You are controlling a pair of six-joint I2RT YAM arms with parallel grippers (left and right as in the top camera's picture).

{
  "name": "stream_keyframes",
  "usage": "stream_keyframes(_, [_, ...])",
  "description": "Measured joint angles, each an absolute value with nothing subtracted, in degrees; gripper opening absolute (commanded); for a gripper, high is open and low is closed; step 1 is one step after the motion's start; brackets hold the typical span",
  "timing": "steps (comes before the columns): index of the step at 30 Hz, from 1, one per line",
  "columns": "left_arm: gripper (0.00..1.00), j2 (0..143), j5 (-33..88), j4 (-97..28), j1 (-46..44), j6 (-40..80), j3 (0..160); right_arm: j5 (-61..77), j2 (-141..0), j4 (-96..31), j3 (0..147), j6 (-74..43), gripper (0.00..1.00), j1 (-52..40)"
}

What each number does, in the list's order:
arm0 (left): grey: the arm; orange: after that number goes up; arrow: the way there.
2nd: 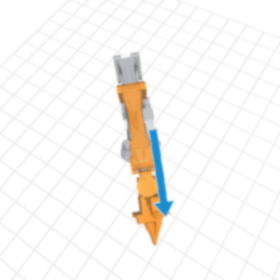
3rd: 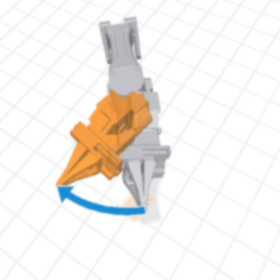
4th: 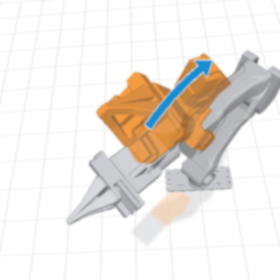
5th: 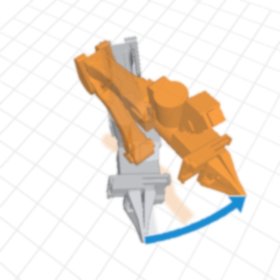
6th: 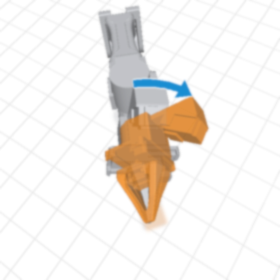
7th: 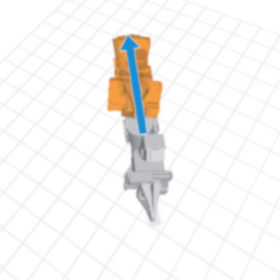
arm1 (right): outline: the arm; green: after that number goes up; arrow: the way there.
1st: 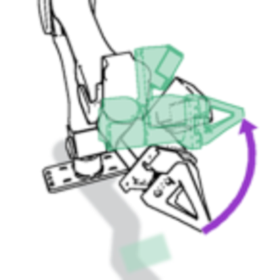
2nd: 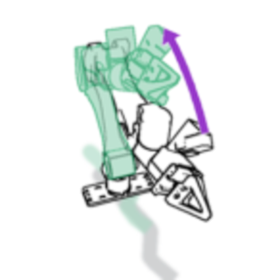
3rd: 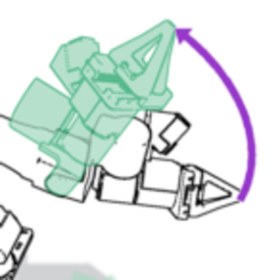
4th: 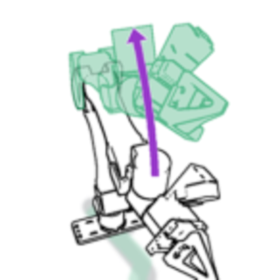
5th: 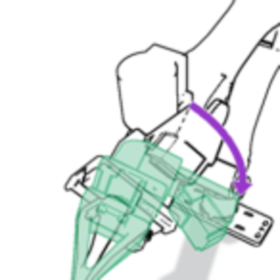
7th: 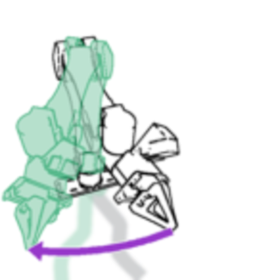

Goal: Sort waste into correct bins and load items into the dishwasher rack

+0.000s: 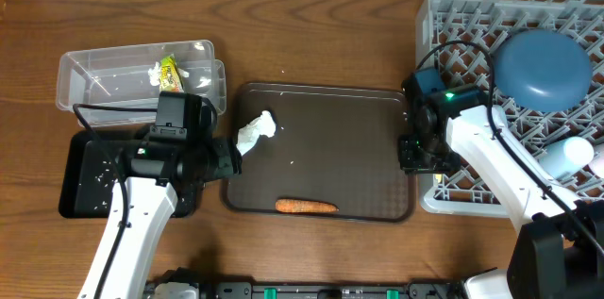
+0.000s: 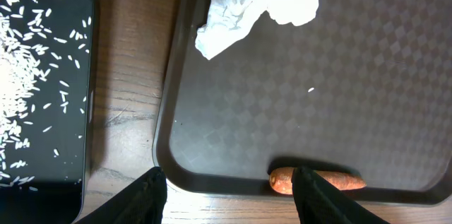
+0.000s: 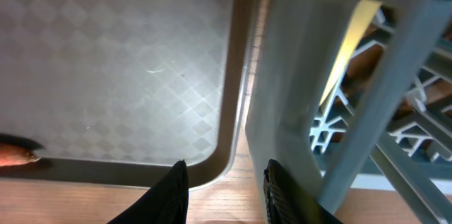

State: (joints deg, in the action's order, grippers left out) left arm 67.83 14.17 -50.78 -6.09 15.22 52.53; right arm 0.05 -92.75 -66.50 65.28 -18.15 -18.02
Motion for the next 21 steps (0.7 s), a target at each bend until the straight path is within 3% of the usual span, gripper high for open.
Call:
stream_keyframes(11, [0.59, 67.8, 14.2, -49.9, -6.1, 15.2, 52.5, 0.6, -92.7, -64.8, 65.3, -16.8, 0.45, -18.0])
stream_keyframes(18, [0.60, 67.8, 14.1, -43.8, -6.1, 14.2, 52.5, 6.0, -89.3, -62.1, 68.6, -12.7, 0.71, -17.8])
stream_keyframes(21, [0.60, 67.9, 12.8, -40.9, -6.1, 13.5, 52.5, 6.8, -85.9, -61.9, 70.8, -11.0, 0.73, -17.1])
